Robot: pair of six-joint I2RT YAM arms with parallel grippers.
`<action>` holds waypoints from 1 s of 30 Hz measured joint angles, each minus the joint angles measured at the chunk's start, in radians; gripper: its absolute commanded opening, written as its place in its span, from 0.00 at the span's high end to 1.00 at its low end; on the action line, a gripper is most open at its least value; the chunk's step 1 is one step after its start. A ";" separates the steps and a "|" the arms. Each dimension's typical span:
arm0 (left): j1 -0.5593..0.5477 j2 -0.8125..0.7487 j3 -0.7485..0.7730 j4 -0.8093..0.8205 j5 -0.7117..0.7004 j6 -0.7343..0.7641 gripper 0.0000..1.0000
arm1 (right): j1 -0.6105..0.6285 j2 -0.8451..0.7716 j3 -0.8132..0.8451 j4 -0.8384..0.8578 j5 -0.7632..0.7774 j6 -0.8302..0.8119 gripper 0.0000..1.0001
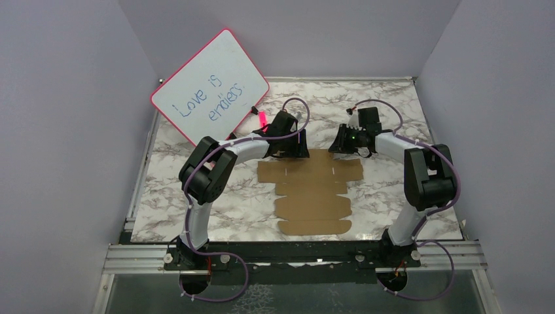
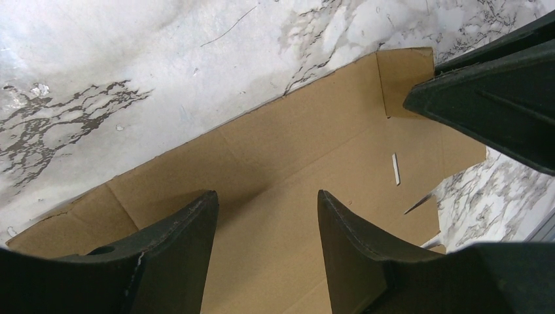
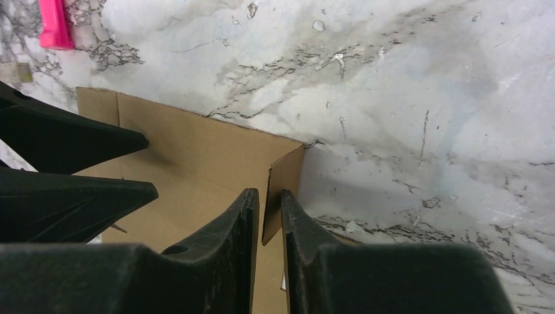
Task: Fold the paper box
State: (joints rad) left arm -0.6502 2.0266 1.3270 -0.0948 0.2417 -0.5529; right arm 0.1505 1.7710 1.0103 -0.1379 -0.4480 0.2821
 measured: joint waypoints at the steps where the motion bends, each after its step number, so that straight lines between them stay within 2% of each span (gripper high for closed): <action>1: 0.000 0.000 0.000 0.001 0.000 0.000 0.41 | 0.011 -0.003 0.007 -0.011 0.021 -0.002 0.76; 11: 0.000 0.000 -0.007 0.015 0.000 0.000 0.40 | 0.093 -0.015 0.057 -0.097 0.201 -0.007 0.71; 13: 0.000 -0.001 -0.007 0.015 0.000 0.000 0.40 | 0.096 -0.015 0.061 -0.103 0.219 -0.008 0.67; 15: 0.000 -0.002 -0.007 0.014 -0.001 0.000 0.39 | 0.097 -0.024 0.062 -0.113 0.232 -0.011 0.58; 20: 0.000 -0.019 -0.007 -0.017 -0.010 0.006 0.38 | 0.097 -0.130 0.062 -0.136 0.256 -0.017 0.43; 25: 0.001 -0.101 -0.021 -0.069 -0.030 0.019 0.35 | 0.097 -0.255 0.047 -0.132 0.251 -0.022 0.38; 30: 0.001 -0.261 -0.114 -0.072 -0.036 0.019 0.31 | 0.099 -0.333 -0.069 -0.116 0.178 -0.011 0.35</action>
State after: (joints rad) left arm -0.6491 1.7653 1.2129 -0.1673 0.2058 -0.5335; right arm 0.2497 1.4376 0.9409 -0.2543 -0.2699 0.2710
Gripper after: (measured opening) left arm 0.669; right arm 0.640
